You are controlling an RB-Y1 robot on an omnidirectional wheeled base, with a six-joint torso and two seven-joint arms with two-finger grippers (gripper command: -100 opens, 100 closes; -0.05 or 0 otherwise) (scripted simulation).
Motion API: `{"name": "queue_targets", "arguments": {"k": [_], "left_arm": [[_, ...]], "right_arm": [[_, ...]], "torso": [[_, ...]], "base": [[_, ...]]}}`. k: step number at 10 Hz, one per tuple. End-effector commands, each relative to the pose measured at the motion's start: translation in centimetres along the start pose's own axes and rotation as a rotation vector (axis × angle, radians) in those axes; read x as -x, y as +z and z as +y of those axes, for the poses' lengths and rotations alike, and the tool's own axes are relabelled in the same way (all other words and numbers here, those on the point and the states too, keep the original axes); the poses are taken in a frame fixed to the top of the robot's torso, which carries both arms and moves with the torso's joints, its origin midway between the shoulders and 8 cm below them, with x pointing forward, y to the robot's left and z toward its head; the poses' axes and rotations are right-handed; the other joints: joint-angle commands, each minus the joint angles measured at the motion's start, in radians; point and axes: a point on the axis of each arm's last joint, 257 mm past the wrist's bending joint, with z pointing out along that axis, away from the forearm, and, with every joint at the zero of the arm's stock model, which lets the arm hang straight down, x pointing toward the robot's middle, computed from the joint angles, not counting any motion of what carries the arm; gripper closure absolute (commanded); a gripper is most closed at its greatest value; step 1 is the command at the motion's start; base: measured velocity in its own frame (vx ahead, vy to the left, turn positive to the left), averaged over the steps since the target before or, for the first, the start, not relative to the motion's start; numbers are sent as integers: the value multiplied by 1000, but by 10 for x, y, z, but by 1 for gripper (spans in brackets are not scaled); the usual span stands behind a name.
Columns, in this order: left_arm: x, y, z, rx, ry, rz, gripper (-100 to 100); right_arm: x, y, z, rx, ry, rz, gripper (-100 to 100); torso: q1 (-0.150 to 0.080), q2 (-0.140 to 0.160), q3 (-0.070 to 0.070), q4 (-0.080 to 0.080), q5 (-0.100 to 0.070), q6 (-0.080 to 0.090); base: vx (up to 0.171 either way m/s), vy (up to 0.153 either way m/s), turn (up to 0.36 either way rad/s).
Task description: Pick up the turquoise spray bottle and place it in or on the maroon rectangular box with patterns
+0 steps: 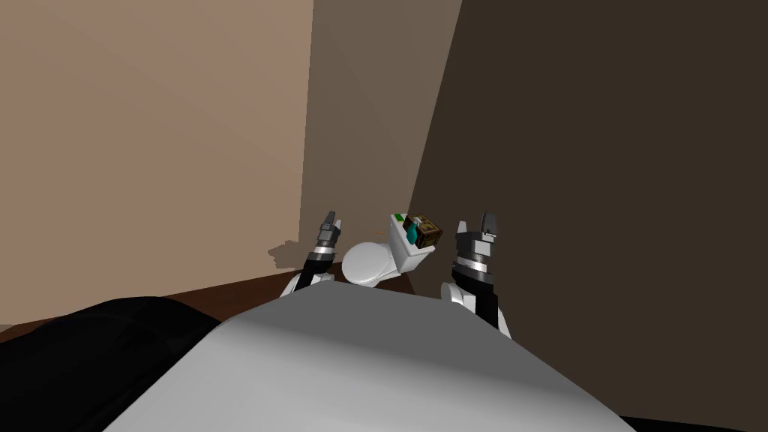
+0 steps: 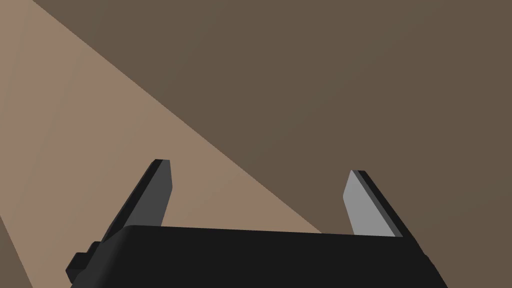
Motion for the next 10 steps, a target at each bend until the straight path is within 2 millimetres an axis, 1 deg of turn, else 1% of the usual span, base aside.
{"name": "queue_targets", "arguments": {"k": [1, 6, 10], "left_arm": [[0, 0, 0, 0, 0, 0, 0], [0, 0, 0, 0, 0, 0, 0], [0, 0, 0, 0, 0, 0, 0]], "right_arm": [[-2, -1, -1, -2, -13, 27, -100], [-5, -7, -14, -35, -87, 143, -100], [3, -14, -33, -85, -181, 230, -100]], "torso": [[0, 0, 0, 0, 0, 0], [-1, 0, 0, 0, 0, 0], [0, 1, 0, 0, 0, 0]], "base": [[1, -4, 20], [0, -11, 48], [-8, 11, 94]]}}
